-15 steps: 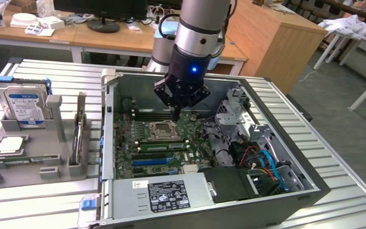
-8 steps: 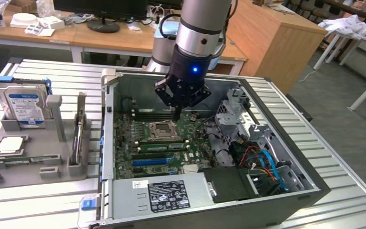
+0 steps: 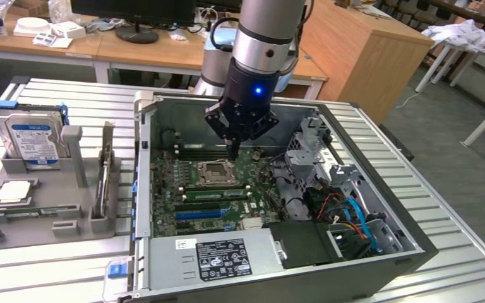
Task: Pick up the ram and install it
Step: 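Press down the ram until it locks into place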
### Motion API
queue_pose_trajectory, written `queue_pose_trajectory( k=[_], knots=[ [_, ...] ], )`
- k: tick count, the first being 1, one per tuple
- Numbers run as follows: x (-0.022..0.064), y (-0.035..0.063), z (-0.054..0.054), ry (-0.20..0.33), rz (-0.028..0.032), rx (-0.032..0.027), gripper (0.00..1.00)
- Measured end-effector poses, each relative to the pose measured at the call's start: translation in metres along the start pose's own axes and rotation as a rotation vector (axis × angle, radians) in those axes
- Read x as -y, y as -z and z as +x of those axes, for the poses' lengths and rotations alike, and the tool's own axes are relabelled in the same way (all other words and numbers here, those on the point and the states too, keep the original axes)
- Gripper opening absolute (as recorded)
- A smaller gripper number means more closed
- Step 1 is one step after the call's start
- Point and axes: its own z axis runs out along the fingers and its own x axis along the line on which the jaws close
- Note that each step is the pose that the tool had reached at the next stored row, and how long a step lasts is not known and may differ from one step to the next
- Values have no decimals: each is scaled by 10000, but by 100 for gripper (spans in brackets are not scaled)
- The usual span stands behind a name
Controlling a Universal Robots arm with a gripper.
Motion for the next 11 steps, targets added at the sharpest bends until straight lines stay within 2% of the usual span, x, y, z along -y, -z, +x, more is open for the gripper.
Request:
queue_pose_trajectory(
  k=[4, 11],
  knots=[
    [-1, -1, 1, 357, -1, -8, 11],
    [-1, -1, 1, 407, -1, -9, 11]
  ],
)
